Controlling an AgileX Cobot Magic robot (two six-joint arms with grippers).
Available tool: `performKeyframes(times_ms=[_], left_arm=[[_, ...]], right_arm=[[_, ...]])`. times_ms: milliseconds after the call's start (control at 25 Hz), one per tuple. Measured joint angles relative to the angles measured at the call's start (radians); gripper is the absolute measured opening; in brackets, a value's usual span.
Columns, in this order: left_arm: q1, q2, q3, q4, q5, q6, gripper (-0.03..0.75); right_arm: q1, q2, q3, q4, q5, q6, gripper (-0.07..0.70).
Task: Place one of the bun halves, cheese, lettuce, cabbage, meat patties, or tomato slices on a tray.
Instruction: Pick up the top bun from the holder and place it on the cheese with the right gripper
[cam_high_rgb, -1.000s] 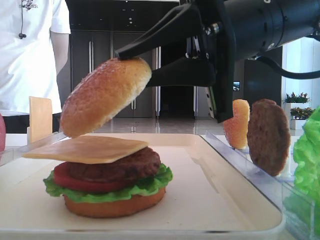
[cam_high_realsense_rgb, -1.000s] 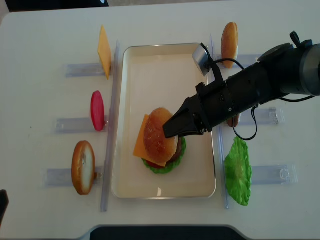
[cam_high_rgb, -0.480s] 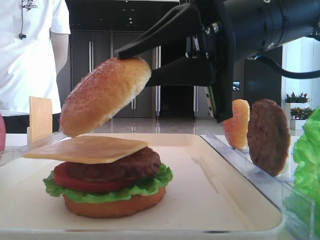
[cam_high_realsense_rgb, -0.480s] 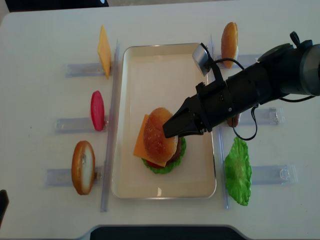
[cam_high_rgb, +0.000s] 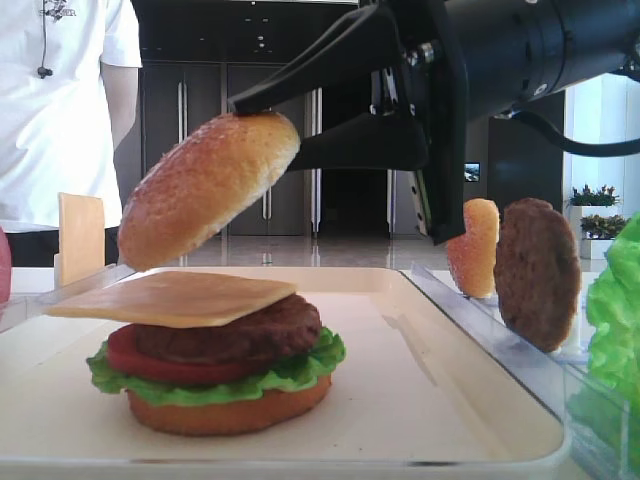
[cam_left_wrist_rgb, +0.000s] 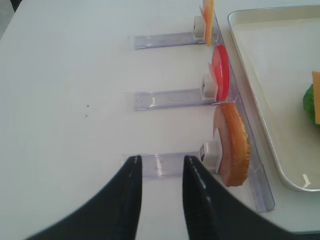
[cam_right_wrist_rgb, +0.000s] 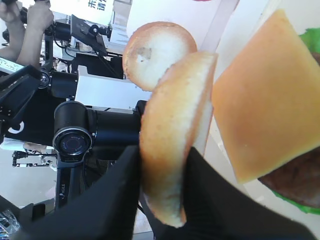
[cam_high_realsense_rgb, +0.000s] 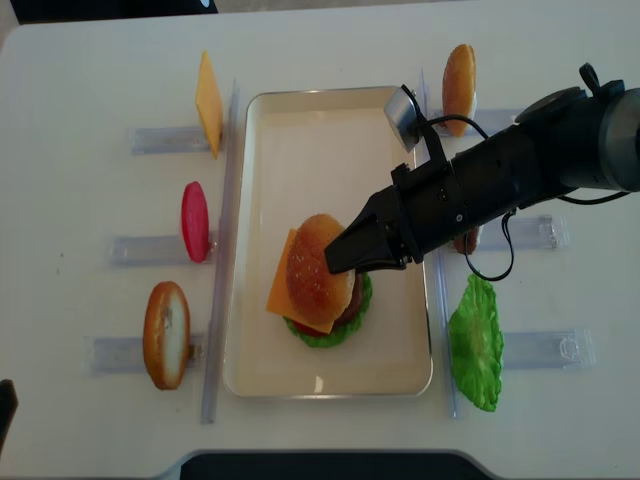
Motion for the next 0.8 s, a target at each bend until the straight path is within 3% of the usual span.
performKeyframes(times_ms=[800], left_arm=[[0.000,0.000,0.000,0.000,0.000,0.000,0.219]], right_arm=[[0.064,0.001,0.000,0.023,0.000,-0.004,0.218]])
